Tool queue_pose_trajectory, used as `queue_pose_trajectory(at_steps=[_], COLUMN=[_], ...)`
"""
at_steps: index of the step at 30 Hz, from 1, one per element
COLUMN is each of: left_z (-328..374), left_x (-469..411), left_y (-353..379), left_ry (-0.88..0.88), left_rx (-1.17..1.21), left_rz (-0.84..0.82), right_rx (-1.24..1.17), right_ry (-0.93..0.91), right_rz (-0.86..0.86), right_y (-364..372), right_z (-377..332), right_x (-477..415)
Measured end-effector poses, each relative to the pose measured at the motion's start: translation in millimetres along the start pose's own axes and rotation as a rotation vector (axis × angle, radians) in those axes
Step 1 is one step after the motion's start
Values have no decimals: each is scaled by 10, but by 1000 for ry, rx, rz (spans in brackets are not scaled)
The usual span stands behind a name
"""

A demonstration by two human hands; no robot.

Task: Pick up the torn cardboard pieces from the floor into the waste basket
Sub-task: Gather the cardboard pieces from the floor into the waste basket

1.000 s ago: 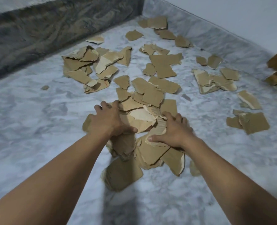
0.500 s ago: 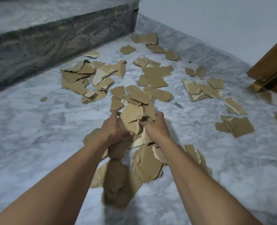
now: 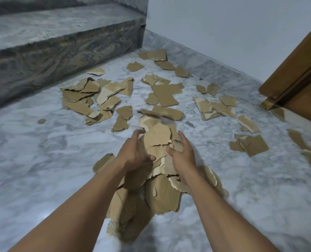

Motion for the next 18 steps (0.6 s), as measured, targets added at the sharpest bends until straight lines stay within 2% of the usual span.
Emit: queue_pose_trajectory(at_steps=[3, 5, 8, 12, 18], left_z=[267, 576, 1127, 1929, 3200], left_x=[87, 179, 322, 569, 1154], left_y=[174, 366, 709, 1184, 1930], left_ry=[74, 157, 193, 300, 521], left_rx=[231, 350, 517, 491, 357], left_rz=[-109, -178, -288, -377, -411], right_rx=[17, 31, 38, 30, 54], right_ry=[-60, -99, -135, -168, -233], right_rz=[27, 67, 142, 249, 349], right_y=[-386, -734, -1354, -2306, -3829], right_z=[-135, -257, -410, -578, -957], right_x=[131, 224, 352, 593, 1040])
Point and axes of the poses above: each hand's wrist, its own x-axis away from the middle knuckle, its own y-axis out of the palm, z = x × y, the point moved 3 cm from there along -x, towards the middle knuckle, and after that the axes turned 1 degree about -y, right-handed, at the moved point
